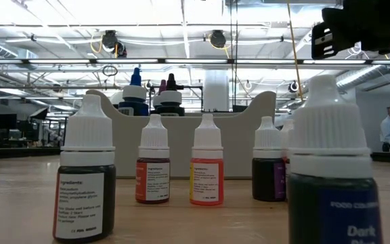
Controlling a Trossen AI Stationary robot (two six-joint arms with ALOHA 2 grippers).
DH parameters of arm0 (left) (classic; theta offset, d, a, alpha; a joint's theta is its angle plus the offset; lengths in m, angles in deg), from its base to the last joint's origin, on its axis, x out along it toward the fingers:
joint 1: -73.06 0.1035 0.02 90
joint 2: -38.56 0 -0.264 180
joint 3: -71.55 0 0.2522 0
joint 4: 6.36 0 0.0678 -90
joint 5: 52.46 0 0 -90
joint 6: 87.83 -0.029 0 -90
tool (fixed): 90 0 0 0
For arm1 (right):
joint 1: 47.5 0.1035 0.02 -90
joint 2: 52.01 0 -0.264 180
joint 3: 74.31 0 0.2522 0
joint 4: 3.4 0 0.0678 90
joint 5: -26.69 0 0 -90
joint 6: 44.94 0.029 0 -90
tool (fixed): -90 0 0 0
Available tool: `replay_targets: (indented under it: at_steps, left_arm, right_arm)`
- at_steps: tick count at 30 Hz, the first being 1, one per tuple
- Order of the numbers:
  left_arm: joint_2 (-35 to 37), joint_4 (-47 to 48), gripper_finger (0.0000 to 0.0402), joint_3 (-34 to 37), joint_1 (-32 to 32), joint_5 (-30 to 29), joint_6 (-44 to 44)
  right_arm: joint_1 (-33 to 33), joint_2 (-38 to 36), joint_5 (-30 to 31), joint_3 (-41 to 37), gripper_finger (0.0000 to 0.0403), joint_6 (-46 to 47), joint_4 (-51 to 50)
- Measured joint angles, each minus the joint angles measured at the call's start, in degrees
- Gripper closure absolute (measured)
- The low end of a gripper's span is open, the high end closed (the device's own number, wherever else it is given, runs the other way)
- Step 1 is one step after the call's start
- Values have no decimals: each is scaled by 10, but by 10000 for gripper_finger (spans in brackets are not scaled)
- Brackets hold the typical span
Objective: Pick & Place food coloring
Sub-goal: Put the small orange food coloring bottle into the gray bin
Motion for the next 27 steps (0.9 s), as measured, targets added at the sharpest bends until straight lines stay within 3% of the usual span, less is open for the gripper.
replay_targets:
  at_steps: [27]
  left_arm:
    - [0, -309, 160, 0, 76, 0, -1]
  right_arm:
    - [0, 0, 0, 0, 314, 3, -2]
